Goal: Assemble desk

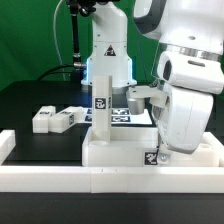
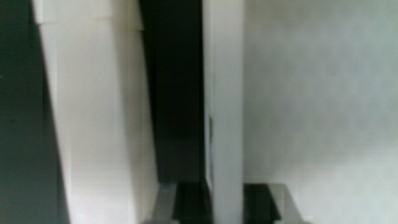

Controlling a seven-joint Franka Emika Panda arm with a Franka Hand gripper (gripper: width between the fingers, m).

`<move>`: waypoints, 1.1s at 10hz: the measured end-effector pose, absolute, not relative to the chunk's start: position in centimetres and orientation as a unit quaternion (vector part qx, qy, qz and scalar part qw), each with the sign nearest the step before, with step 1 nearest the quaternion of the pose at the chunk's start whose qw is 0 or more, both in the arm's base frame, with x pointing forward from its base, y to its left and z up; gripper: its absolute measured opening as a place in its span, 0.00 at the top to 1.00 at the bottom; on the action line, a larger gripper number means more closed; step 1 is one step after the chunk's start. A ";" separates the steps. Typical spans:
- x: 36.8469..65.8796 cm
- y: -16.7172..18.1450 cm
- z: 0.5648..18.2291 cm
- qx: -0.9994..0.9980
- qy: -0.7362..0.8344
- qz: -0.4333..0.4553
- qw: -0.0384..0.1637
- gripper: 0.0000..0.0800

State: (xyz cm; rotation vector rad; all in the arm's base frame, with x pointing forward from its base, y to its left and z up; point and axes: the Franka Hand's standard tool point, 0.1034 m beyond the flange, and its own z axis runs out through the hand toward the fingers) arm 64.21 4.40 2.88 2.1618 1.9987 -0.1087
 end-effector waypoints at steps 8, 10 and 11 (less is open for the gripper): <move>66.9 4.6 8.1 0.734 0.670 -0.032 0.111 0.27; 66.7 4.0 9.8 0.740 0.661 -0.033 0.117 0.21; 65.9 3.6 9.8 0.745 0.656 -0.034 0.117 0.21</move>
Offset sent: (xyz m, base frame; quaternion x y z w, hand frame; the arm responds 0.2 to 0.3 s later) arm 0.0275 0.0062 0.0327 -0.0350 -0.0131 -0.0258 0.9990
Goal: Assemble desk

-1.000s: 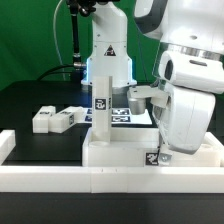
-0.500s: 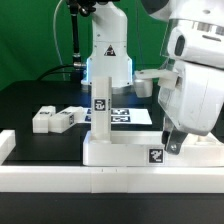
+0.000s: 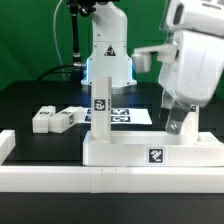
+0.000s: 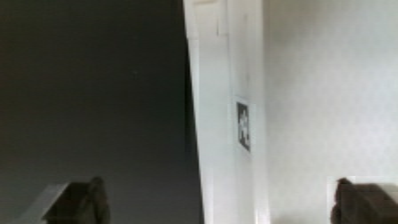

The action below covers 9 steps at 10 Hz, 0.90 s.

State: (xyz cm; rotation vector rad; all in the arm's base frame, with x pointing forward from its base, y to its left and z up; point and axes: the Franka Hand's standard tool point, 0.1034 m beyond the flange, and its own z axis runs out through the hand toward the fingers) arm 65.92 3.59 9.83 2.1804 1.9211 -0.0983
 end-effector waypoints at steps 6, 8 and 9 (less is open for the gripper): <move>64.4 2.5 9.5 0.749 0.651 -0.041 0.112 0.19; 64.2 -0.5 9.7 0.769 0.628 -0.048 0.113 0.19; 63.8 -1.2 9.3 0.772 0.624 -0.049 0.112 0.19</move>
Offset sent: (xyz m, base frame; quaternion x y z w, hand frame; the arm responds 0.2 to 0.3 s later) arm 0.0000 0.0000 0.0000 0.0000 0.0000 0.0000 1.0000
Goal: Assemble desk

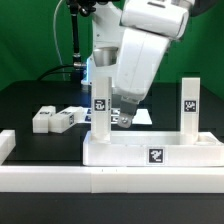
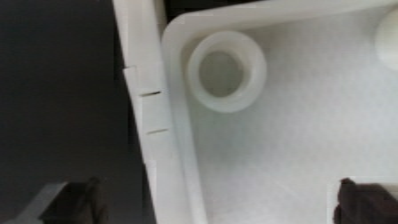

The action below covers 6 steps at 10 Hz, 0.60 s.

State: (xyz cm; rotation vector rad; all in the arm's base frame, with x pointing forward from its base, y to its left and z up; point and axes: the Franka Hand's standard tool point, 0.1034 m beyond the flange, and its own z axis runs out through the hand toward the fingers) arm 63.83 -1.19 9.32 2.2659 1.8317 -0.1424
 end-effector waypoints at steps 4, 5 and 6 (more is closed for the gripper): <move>63.4 -0.6 8.7 0.768 0.629 -0.052 0.108 0.19; 63.0 -0.3 8.0 0.771 0.626 -0.057 0.104 0.19; 62.7 -0.1 7.1 0.769 0.628 -0.062 0.100 0.19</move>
Offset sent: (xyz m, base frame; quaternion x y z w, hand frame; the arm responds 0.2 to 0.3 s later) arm 0.0000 0.0000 0.0000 0.0000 0.0000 0.0000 1.0000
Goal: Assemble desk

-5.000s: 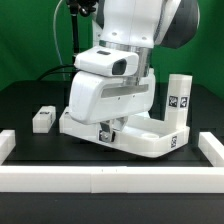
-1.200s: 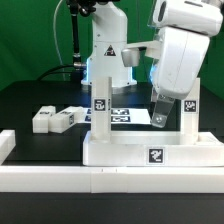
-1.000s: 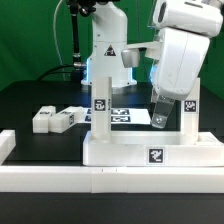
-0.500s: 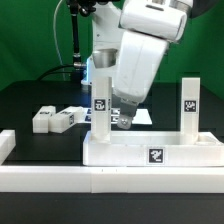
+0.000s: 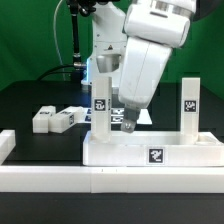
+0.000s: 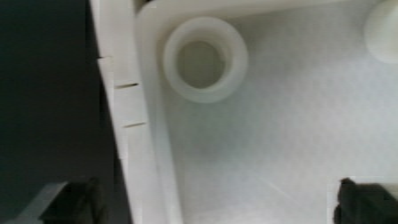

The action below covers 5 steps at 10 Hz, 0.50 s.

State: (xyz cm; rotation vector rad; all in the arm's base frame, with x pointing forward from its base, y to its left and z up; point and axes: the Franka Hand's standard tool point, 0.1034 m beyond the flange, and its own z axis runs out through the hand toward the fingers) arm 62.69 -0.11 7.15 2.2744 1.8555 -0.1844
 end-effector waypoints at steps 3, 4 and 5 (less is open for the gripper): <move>62.8 -0.2 5.5 0.767 0.630 -0.070 0.098 0.19; 62.7 -0.2 5.0 0.767 0.630 -0.073 0.097 0.19; 62.6 -0.2 4.8 0.767 0.630 -0.075 0.096 0.19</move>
Offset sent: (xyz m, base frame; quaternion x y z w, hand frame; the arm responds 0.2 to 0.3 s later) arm 0.0086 0.0097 -0.0208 0.0141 0.0066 0.0064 0.9999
